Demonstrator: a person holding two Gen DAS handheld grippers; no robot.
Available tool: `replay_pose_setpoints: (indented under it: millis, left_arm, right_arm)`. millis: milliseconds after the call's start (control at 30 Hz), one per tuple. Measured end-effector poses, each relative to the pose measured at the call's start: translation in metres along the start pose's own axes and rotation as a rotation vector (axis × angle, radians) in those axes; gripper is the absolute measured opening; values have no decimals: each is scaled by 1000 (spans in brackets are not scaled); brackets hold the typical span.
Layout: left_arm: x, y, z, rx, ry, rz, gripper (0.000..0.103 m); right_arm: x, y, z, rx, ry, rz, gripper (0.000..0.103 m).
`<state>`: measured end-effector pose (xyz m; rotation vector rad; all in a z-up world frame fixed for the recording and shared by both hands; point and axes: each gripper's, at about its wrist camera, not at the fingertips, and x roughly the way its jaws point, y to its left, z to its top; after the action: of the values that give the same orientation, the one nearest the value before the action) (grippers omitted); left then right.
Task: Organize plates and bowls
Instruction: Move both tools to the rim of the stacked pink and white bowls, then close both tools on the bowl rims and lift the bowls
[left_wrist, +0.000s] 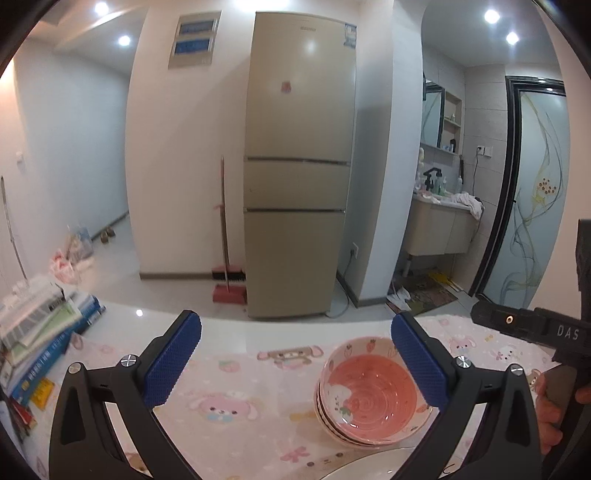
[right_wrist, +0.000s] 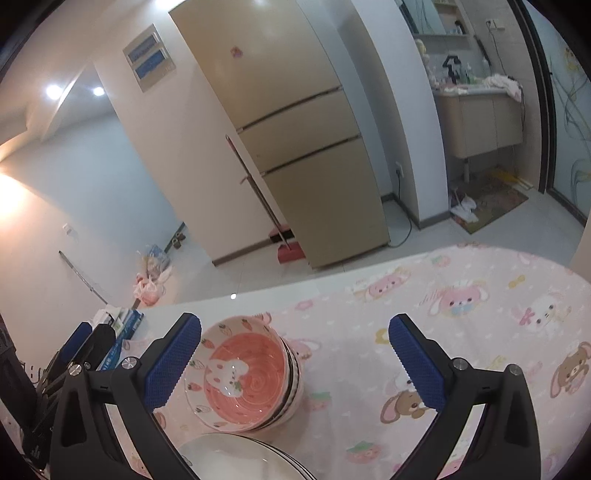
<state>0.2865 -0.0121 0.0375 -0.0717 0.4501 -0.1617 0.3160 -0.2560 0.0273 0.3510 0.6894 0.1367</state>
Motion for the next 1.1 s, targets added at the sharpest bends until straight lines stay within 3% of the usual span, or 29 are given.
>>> replay_pose_setpoints:
  millis: [267, 467, 533, 600, 767, 967, 1033, 1100]
  left_arm:
    - [33, 12, -18, -89, 152, -91, 100]
    - [52, 12, -30, -108, 263, -129, 99]
    - [58, 12, -35, -98, 291, -123, 96]
    - [63, 13, -39, -102, 308, -117, 82]
    - [77, 11, -45, -117, 378, -122, 64]
    - [90, 4, -42, -162, 504, -191, 63]
    - [95, 5, -41, -206, 548, -221, 62]
    - [100, 5, -43, -226, 587, -223, 53]
  right_arm:
    - [40, -14, -16, 56, 140, 59, 96]
    - [53, -17, -23, 41, 162, 59, 93]
    - [56, -15, -24, 20, 166, 47, 91]
    - [59, -17, -26, 20, 178, 34, 87]
    - [67, -25, -29, 45, 218, 44, 82]
    - [76, -19, -35, 31, 269, 98, 80]
    - [82, -20, -38, 52, 302, 127, 74]
    - [86, -22, -41, 77, 332, 149, 73]
